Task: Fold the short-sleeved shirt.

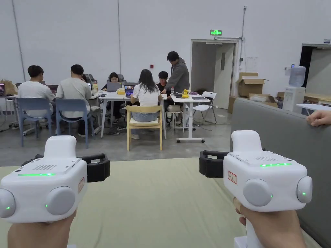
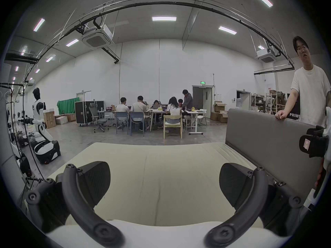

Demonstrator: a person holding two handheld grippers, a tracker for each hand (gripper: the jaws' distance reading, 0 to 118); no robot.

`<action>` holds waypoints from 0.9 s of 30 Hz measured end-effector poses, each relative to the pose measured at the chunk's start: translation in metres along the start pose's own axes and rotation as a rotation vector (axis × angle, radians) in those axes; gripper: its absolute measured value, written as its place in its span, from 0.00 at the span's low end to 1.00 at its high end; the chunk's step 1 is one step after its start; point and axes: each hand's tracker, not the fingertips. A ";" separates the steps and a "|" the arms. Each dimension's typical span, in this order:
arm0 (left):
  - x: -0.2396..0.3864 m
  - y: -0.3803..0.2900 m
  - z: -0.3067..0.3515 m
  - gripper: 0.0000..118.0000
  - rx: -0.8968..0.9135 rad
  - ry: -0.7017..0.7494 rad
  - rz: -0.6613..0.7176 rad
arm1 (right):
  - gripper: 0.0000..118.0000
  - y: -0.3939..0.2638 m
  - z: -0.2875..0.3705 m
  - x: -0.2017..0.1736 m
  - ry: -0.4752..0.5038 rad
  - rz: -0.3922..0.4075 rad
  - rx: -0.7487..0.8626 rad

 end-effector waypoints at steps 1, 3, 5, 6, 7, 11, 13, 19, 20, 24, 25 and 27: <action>0.000 -0.001 0.000 1.00 0.001 0.000 -0.002 | 1.00 0.001 0.000 0.000 -0.001 -0.001 0.000; 0.000 -0.001 0.000 1.00 0.001 0.000 -0.003 | 1.00 0.001 0.001 0.000 -0.005 -0.005 -0.001; 0.000 -0.001 0.000 1.00 -0.002 -0.004 -0.001 | 1.00 0.001 0.001 -0.001 -0.004 -0.003 0.001; 0.001 -0.001 0.000 1.00 -0.003 -0.005 -0.001 | 1.00 0.000 0.002 -0.001 -0.005 0.001 0.001; 0.001 -0.002 0.000 1.00 -0.004 -0.004 -0.002 | 1.00 0.000 0.002 -0.002 -0.007 0.005 0.001; 0.002 -0.003 -0.001 1.00 -0.012 -0.007 -0.006 | 1.00 -0.002 -0.001 0.000 -0.006 0.009 -0.001; 0.003 -0.003 0.000 1.00 -0.012 -0.006 -0.006 | 1.00 -0.002 0.001 -0.001 -0.004 0.010 -0.001; 0.003 -0.001 0.000 1.00 -0.009 -0.008 -0.005 | 1.00 0.000 0.004 -0.002 0.001 0.004 0.002; 0.003 -0.001 0.001 1.00 -0.008 -0.010 -0.003 | 1.00 0.000 0.004 -0.002 0.002 0.002 0.003; 0.003 0.001 0.002 1.00 -0.004 -0.009 -0.003 | 1.00 0.001 0.005 -0.001 0.000 -0.002 0.002; 0.003 0.001 0.003 1.00 -0.004 -0.009 -0.003 | 1.00 0.001 0.005 -0.001 0.000 -0.002 0.003; 0.003 0.002 0.003 1.00 -0.005 -0.009 -0.005 | 1.00 0.002 0.005 -0.001 0.003 -0.005 0.001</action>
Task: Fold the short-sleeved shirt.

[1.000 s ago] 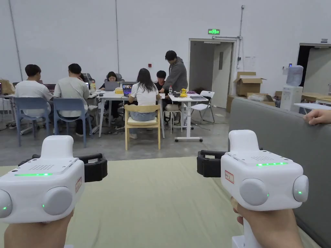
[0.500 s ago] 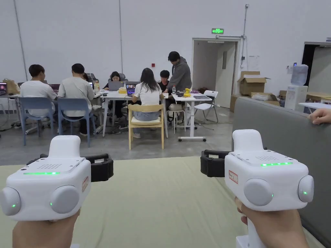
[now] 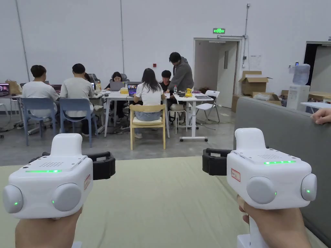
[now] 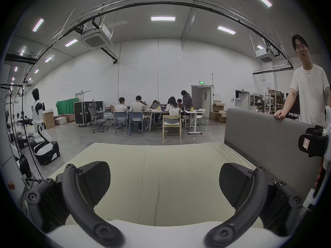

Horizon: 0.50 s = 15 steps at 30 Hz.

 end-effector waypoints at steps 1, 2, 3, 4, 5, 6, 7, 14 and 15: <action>0.000 0.000 0.000 1.00 -0.001 -0.001 0.000 | 1.00 0.000 0.001 -0.001 0.002 0.000 0.000; 0.000 0.000 0.000 1.00 0.000 -0.002 0.000 | 1.00 0.000 0.002 -0.001 0.004 0.000 -0.001; 0.000 0.000 0.001 1.00 -0.001 -0.002 0.000 | 1.00 0.001 0.003 -0.001 0.011 -0.003 0.001; 0.000 0.000 0.001 1.00 -0.002 -0.003 0.000 | 1.00 0.001 0.004 -0.001 0.021 -0.008 0.004; 0.000 0.000 0.001 1.00 -0.003 -0.003 0.001 | 1.00 0.001 0.002 0.001 0.030 -0.013 0.004; 0.000 0.000 0.001 1.00 -0.004 -0.003 0.001 | 1.00 0.002 0.000 0.001 0.030 -0.014 0.001; 0.000 0.000 0.001 1.00 -0.005 -0.004 0.002 | 1.00 0.003 0.000 0.000 0.022 -0.017 -0.005; -0.004 0.001 0.002 1.00 -0.001 -0.001 0.005 | 1.00 0.006 -0.005 -0.002 -0.024 -0.029 -0.008; -0.004 0.002 0.002 1.00 0.001 0.002 0.005 | 1.00 0.007 -0.005 -0.002 -0.010 -0.038 -0.015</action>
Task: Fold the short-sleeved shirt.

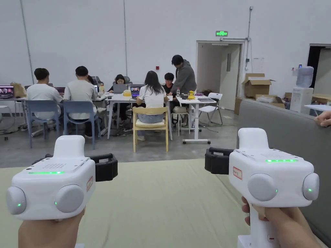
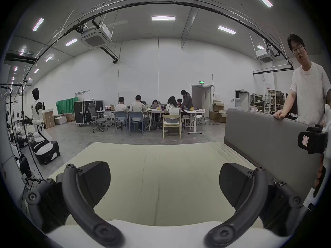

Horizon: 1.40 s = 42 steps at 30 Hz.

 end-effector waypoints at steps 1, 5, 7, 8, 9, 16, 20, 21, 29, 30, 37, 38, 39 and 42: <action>0.000 0.000 0.000 1.00 0.000 0.001 0.001 | 1.00 0.000 -0.001 -0.001 0.006 0.001 -0.007; -0.003 0.001 0.000 1.00 -0.001 0.001 0.002 | 1.00 -0.001 -0.006 -0.004 -0.005 0.015 -0.014; -0.004 0.002 0.000 1.00 0.000 0.003 0.000 | 1.00 -0.001 -0.006 -0.005 -0.001 0.005 -0.024; -0.004 0.002 0.001 1.00 0.002 0.006 0.000 | 1.00 -0.001 -0.006 -0.005 -0.002 0.004 -0.026; -0.004 0.002 0.001 1.00 0.003 0.007 0.000 | 1.00 -0.001 -0.006 -0.006 0.000 0.006 -0.020; -0.007 0.004 0.001 1.00 0.004 0.009 0.006 | 1.00 0.002 -0.003 -0.013 0.001 0.037 -0.007; -0.006 0.004 0.001 1.00 0.003 0.006 0.011 | 1.00 0.002 -0.002 -0.015 -0.018 0.049 0.014; -0.006 0.004 0.001 1.00 0.001 0.005 0.011 | 1.00 0.002 0.000 -0.016 -0.014 0.050 0.016; -0.005 0.005 0.000 1.00 -0.004 -0.003 0.017 | 1.00 0.002 0.006 -0.018 -0.005 0.045 0.008; -0.005 0.006 0.000 1.00 -0.004 -0.004 0.017 | 1.00 0.002 0.003 -0.017 -0.008 0.050 0.006; -0.004 0.005 0.001 1.00 -0.005 -0.007 0.015 | 1.00 0.004 0.011 -0.022 0.003 0.044 0.006; -0.004 0.005 0.001 1.00 -0.006 -0.007 0.014 | 1.00 0.004 0.011 -0.022 0.000 0.046 0.006; -0.004 0.005 0.001 1.00 -0.006 -0.009 0.014 | 1.00 0.004 0.011 -0.023 -0.002 0.047 0.007; -0.004 0.005 0.001 1.00 -0.007 -0.010 0.013 | 1.00 0.003 0.006 -0.021 -0.003 0.046 0.000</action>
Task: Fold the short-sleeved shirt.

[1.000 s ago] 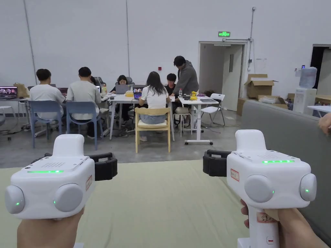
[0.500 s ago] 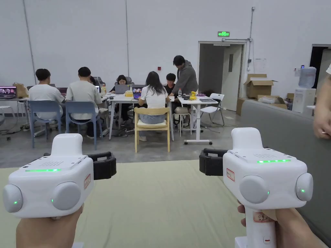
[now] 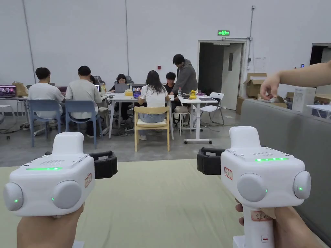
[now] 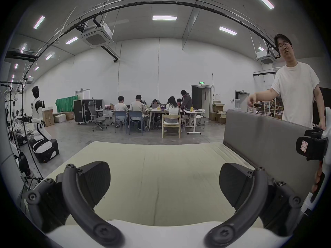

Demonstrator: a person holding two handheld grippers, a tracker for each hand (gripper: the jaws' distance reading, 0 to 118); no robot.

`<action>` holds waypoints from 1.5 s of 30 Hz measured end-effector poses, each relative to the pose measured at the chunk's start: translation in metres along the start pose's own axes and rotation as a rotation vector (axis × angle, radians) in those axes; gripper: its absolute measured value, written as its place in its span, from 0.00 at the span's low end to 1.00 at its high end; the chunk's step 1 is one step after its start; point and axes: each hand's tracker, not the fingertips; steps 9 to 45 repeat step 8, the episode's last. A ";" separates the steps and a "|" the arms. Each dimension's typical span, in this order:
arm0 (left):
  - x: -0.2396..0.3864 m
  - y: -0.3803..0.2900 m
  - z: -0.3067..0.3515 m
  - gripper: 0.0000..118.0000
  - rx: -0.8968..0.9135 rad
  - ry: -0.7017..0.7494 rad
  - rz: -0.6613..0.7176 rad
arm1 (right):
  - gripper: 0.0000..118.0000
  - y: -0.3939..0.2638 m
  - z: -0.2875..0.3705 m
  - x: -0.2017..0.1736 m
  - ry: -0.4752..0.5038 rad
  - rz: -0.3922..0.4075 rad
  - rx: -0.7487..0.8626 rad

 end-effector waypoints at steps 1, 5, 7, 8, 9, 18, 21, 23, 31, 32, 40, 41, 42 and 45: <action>0.000 0.000 0.000 1.00 -0.001 -0.001 -0.001 | 1.00 0.000 -0.001 0.000 0.001 -0.001 0.000; 0.000 0.000 0.000 1.00 -0.002 -0.003 0.004 | 1.00 -0.001 -0.004 0.002 0.001 -0.006 -0.004; 0.000 0.000 0.000 1.00 -0.004 -0.007 0.005 | 1.00 0.000 -0.005 0.003 0.003 -0.009 -0.001; 0.001 0.000 0.000 1.00 -0.003 -0.007 0.005 | 1.00 0.000 -0.004 0.003 0.002 -0.010 -0.001; 0.001 0.000 0.000 1.00 -0.003 -0.007 0.005 | 1.00 0.000 -0.004 0.003 0.002 -0.010 -0.001; 0.001 0.000 0.000 1.00 -0.003 -0.007 0.005 | 1.00 0.000 -0.004 0.003 0.002 -0.010 -0.001; 0.001 0.000 0.000 1.00 -0.003 -0.007 0.005 | 1.00 0.000 -0.004 0.003 0.002 -0.010 -0.001; 0.001 0.000 0.000 1.00 -0.003 -0.007 0.005 | 1.00 0.000 -0.004 0.003 0.002 -0.010 -0.001; 0.001 0.000 0.000 1.00 -0.003 -0.007 0.005 | 1.00 0.000 -0.004 0.003 0.002 -0.010 -0.001; 0.001 0.000 0.000 1.00 -0.003 -0.007 0.005 | 1.00 0.000 -0.004 0.003 0.002 -0.010 -0.001; 0.001 0.000 0.000 1.00 -0.003 -0.007 0.005 | 1.00 0.000 -0.004 0.003 0.002 -0.010 -0.001; 0.001 0.000 0.000 1.00 -0.003 -0.007 0.005 | 1.00 0.000 -0.004 0.003 0.002 -0.010 -0.001; 0.001 0.000 0.000 1.00 -0.003 -0.007 0.005 | 1.00 0.000 -0.004 0.003 0.002 -0.010 -0.001; 0.001 0.000 0.000 1.00 -0.003 -0.007 0.005 | 1.00 0.000 -0.004 0.003 0.002 -0.010 -0.001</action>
